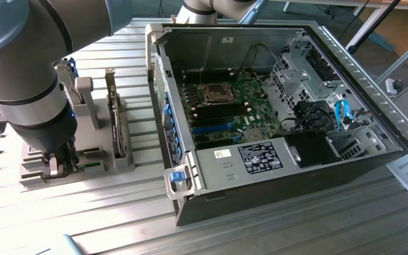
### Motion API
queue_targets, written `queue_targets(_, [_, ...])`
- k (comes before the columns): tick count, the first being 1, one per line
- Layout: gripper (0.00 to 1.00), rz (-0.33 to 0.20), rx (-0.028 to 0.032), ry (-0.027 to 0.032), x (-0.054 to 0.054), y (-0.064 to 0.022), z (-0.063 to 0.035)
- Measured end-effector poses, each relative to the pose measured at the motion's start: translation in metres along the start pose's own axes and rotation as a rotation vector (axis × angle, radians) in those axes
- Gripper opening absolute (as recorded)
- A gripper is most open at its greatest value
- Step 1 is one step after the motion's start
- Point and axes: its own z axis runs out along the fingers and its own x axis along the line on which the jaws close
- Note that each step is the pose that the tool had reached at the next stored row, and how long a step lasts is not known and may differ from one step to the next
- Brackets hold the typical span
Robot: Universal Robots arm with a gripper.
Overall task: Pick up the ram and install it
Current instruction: 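Pick up the ram and move it above insertion slot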
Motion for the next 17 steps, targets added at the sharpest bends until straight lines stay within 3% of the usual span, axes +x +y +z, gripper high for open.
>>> queue_targets(17, [0.24,0.0,-0.0002,0.0001,0.0,-0.0031,0.0])
